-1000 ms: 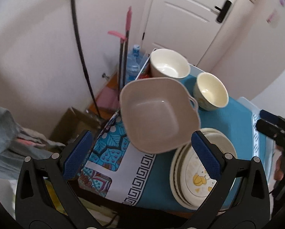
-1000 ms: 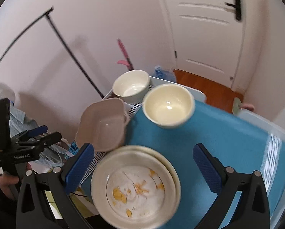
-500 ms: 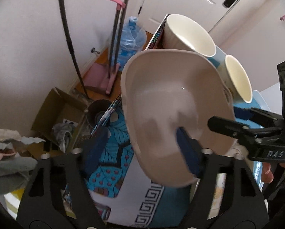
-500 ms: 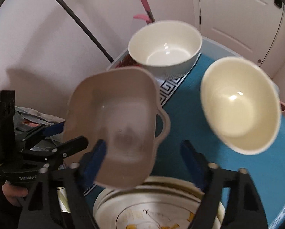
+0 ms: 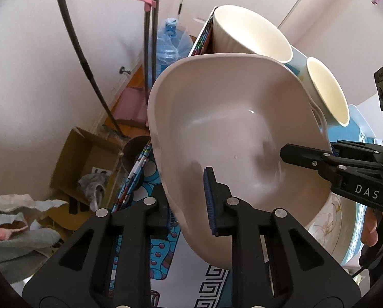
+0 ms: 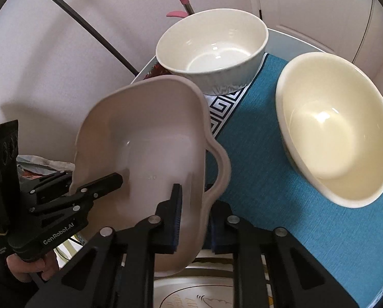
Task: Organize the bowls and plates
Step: 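Carry the beige square dish with both tools onto the open tablecloth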
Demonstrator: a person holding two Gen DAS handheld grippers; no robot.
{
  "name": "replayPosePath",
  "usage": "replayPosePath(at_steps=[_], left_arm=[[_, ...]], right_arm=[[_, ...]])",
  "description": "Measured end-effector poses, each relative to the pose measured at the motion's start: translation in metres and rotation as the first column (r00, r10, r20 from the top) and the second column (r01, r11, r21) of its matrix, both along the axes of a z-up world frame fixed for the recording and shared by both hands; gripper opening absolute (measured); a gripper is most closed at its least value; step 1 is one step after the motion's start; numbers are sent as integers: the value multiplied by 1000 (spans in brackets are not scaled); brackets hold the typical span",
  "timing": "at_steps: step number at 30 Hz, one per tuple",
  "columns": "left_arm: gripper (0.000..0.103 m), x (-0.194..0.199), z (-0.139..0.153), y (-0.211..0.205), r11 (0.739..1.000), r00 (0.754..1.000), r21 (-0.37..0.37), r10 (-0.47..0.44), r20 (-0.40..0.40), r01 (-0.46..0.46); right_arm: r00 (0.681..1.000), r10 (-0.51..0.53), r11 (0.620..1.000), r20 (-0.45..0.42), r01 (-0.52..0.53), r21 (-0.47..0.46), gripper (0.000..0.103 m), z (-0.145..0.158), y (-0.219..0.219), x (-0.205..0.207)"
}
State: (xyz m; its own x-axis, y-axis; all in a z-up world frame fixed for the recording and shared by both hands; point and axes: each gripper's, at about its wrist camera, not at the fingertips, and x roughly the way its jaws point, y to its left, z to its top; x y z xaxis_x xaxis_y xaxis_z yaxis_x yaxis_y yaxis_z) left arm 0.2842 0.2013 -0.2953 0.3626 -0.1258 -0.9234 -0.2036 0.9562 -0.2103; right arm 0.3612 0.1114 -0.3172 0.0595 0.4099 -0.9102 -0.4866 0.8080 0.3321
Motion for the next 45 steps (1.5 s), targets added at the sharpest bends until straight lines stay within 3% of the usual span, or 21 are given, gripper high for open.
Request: replayPosePath(at_steps=[7,13,19,26,33,38,45], left_arm=[[17,-4,28,-6,998,997,27,-49,55,48],[17,-10,61,-32,992,987,57,-115,114,109],[18,-26,90,-92,978,967,86,-202,158,190],[18,-43,102,-177,957,942,86,-287,172,276],[18,-57,103,-274,924,906,66,-383,180,377],[18,-59,87,-339,891,877,33,-452,162,453],[17,-62,46,-413,846,839,32,-532,116,532]], right_arm=[[997,-64,997,33,62,47,16,19,-14,-11],[986,-142,987,90,133,94,16,52,-60,-29],[964,-225,969,139,207,133,16,79,-119,-61],[933,-315,946,174,295,132,16,96,-209,-106],[890,-412,910,193,395,124,16,109,-290,-147],[852,-485,874,198,476,97,16,105,-358,-172],[812,-561,827,162,557,71,16,68,-422,-181]])
